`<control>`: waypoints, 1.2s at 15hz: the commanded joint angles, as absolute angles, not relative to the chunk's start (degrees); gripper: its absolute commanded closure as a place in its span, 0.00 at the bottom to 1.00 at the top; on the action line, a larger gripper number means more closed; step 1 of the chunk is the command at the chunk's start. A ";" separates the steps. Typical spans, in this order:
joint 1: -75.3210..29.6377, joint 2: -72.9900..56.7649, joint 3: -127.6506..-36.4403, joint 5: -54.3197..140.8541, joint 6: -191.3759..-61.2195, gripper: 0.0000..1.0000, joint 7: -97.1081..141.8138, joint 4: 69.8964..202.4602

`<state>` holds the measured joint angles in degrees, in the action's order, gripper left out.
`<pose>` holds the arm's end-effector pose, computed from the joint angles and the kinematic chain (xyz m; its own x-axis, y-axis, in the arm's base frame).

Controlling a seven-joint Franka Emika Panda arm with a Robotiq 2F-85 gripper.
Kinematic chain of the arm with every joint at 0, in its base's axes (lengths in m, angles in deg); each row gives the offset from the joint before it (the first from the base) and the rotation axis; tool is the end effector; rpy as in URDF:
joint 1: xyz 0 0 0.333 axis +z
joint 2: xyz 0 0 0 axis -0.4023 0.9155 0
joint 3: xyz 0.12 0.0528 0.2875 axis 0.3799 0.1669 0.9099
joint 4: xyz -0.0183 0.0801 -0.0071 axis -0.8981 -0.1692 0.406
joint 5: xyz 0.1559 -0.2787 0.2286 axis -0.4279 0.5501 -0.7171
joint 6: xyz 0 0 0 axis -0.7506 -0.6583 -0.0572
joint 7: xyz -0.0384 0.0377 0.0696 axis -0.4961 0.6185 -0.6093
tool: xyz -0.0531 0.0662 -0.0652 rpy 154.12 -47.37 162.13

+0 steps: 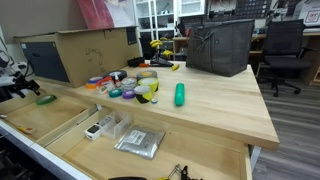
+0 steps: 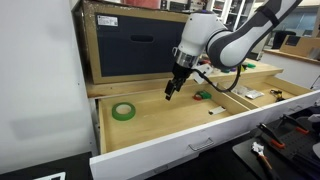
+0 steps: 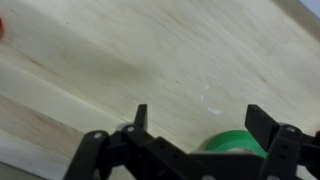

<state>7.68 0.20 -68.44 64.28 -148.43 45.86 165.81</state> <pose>0.4348 0.3980 0.2216 0.8163 0.5360 0.2153 0.5356 -0.8419 0.0654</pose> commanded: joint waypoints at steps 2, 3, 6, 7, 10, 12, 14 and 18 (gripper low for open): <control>13.13 4.67 -73.36 62.66 -152.29 0.00 52.10 162.26; 14.13 5.68 -74.13 62.28 -152.52 0.00 52.54 161.35; 18.04 9.64 -77.27 61.69 -153.01 0.00 54.95 157.07; 19.58 11.10 -78.75 61.80 -153.31 0.00 55.97 155.43; 21.19 15.36 -80.28 58.70 -152.72 0.00 55.66 150.29; 21.49 17.75 -80.64 55.94 -152.40 0.00 55.19 147.25; 20.98 19.73 -79.83 52.50 -151.62 0.00 54.92 144.37; 21.90 22.93 -79.81 48.60 -151.82 0.00 54.93 139.68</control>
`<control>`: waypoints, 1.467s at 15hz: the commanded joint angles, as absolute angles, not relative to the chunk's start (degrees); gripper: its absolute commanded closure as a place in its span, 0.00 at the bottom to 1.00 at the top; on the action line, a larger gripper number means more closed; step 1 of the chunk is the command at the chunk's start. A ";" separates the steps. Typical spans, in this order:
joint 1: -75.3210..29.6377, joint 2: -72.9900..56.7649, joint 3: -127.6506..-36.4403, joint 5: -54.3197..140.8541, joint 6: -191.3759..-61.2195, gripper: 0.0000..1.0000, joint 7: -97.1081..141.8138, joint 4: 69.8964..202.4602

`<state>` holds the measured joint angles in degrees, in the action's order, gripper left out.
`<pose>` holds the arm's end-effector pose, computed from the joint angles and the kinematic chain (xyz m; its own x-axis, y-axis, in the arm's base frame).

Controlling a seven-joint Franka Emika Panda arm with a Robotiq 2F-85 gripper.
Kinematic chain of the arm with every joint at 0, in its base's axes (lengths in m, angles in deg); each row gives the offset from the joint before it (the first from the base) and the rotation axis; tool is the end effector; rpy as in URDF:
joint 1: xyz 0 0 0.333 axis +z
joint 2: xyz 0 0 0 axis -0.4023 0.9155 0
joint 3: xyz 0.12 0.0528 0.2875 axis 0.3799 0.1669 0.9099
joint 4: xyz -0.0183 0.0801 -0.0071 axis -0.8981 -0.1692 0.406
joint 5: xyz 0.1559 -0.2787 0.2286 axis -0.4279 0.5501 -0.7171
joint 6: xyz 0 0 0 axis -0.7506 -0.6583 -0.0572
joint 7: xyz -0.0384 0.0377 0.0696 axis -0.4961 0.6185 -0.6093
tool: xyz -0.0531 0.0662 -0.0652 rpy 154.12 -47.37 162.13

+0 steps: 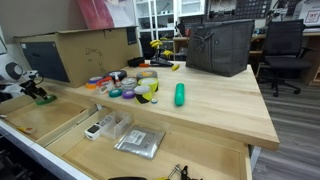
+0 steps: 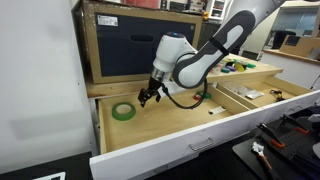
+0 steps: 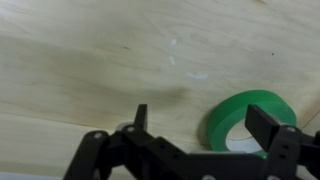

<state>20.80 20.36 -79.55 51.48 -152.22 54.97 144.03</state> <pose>0.4897 0.4726 0.1499 0.9237 0.2649 0.2767 0.2891 -0.9560 -0.0497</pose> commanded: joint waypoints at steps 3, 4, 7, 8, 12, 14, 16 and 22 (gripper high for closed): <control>24.41 24.87 -81.75 47.56 -152.12 0.00 56.74 136.71; 25.73 25.50 -82.96 47.60 -152.40 0.00 57.78 135.96; 30.69 27.92 -88.37 48.11 -152.37 0.00 63.52 133.32; 31.70 28.74 -89.49 48.05 -152.03 0.00 65.03 132.41; 35.34 32.06 -93.67 48.10 -150.89 0.00 70.82 128.98; 36.82 33.52 -95.66 48.58 -151.20 0.00 73.03 127.75; 37.66 34.71 -96.95 48.83 -151.00 0.00 74.11 126.59; 39.31 36.98 -99.75 50.36 -151.50 0.00 73.19 124.58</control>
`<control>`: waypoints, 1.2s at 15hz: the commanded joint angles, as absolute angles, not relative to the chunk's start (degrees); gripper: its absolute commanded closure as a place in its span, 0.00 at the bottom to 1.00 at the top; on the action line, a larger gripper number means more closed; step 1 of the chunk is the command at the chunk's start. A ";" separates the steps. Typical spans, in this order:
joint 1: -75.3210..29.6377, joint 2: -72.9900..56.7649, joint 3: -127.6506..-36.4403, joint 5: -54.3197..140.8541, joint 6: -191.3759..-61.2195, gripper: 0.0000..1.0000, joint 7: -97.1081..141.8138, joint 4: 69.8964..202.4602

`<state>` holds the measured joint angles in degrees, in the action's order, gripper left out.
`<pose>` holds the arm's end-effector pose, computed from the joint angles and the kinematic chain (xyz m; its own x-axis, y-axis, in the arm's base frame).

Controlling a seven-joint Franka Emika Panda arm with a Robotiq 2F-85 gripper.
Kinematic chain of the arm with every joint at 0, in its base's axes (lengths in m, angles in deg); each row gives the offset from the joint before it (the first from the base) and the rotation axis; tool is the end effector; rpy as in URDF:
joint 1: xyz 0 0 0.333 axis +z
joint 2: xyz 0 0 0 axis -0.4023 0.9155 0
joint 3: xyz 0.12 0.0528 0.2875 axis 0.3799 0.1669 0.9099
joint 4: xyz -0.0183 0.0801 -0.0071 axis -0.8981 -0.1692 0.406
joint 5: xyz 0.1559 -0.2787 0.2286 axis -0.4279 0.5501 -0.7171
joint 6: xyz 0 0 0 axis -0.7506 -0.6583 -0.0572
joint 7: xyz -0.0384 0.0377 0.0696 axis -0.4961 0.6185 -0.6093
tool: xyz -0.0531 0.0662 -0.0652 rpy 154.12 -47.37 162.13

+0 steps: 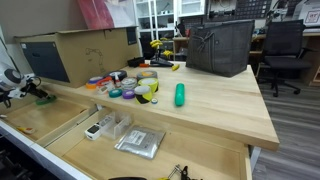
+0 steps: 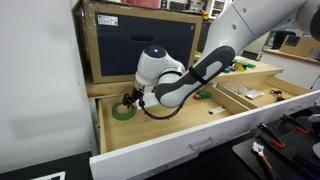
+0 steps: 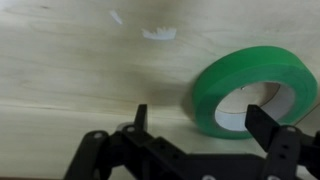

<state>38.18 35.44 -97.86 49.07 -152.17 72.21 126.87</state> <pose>0.5011 0.5380 0.1132 0.8791 0.1238 0.4603 0.1350 -0.9908 0.0086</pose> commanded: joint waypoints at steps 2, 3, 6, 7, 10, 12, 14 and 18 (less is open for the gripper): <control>42.20 33.91 -99.58 51.10 -152.89 0.00 72.74 130.97; 42.79 34.50 -100.04 51.81 -153.50 0.00 72.79 130.73; 44.40 36.18 -100.61 53.51 -152.92 0.00 72.22 129.14; 45.69 36.88 -101.91 54.12 -153.03 0.00 73.14 128.63; 48.73 38.11 -105.85 55.29 -153.32 0.00 75.16 128.48; 49.69 38.44 -107.35 54.86 -152.88 0.00 75.04 128.43; 49.58 38.37 -107.21 54.41 -152.50 0.00 73.74 128.88; 46.75 36.40 -103.06 53.84 -151.96 0.00 68.73 129.95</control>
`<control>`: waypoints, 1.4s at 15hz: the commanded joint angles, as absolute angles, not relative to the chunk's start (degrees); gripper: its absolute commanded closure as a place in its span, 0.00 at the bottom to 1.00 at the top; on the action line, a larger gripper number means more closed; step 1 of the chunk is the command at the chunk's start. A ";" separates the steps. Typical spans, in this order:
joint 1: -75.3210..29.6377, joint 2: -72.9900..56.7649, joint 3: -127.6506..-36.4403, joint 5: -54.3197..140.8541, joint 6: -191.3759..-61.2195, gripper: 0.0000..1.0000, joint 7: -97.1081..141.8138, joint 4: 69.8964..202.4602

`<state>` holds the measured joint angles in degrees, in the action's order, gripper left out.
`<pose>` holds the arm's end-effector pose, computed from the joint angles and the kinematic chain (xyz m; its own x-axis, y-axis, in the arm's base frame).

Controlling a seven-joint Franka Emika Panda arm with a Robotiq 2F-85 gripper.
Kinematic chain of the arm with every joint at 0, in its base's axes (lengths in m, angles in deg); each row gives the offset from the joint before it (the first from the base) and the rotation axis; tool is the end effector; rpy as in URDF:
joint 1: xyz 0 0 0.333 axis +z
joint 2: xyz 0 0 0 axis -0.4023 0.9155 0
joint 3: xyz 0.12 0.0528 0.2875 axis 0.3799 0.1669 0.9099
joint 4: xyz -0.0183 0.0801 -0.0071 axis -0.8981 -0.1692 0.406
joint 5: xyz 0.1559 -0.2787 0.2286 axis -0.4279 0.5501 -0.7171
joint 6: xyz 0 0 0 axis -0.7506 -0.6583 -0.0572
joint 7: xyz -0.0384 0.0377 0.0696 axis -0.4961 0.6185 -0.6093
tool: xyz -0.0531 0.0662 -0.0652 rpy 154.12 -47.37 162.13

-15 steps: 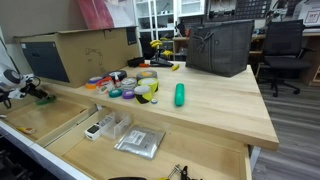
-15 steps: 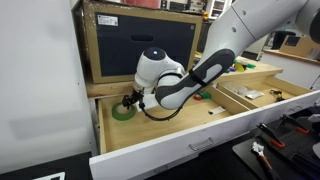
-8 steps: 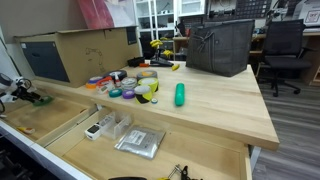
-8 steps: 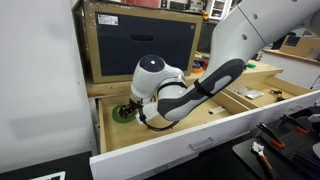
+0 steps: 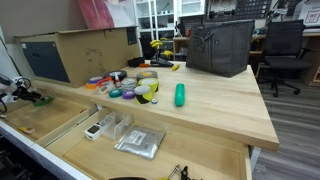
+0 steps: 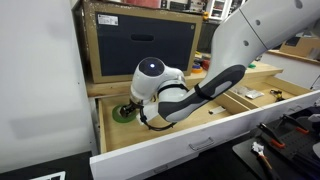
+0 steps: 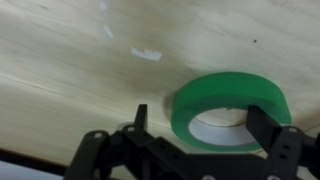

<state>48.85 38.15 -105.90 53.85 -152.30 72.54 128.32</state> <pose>0.4523 0.5665 0.0968 0.7858 0.3399 0.5167 0.2874 -0.9404 0.1816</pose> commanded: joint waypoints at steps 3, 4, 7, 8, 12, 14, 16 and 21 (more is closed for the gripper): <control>40.95 33.87 -95.82 52.96 -151.51 0.00 60.13 130.29; 38.52 32.83 -92.78 52.32 -151.06 0.00 56.63 130.73; 31.98 31.36 -85.14 50.04 -149.40 0.00 47.16 131.36; 29.52 30.53 -82.21 49.13 -148.24 0.00 43.42 131.95; 23.43 27.95 -75.79 46.87 -141.83 0.00 35.14 134.17; 23.28 25.74 -76.41 47.45 -140.70 0.00 36.72 136.91; 23.36 23.02 -76.88 47.72 -140.05 0.00 38.20 140.40; 24.28 16.45 -79.25 48.74 -140.20 0.00 42.50 150.44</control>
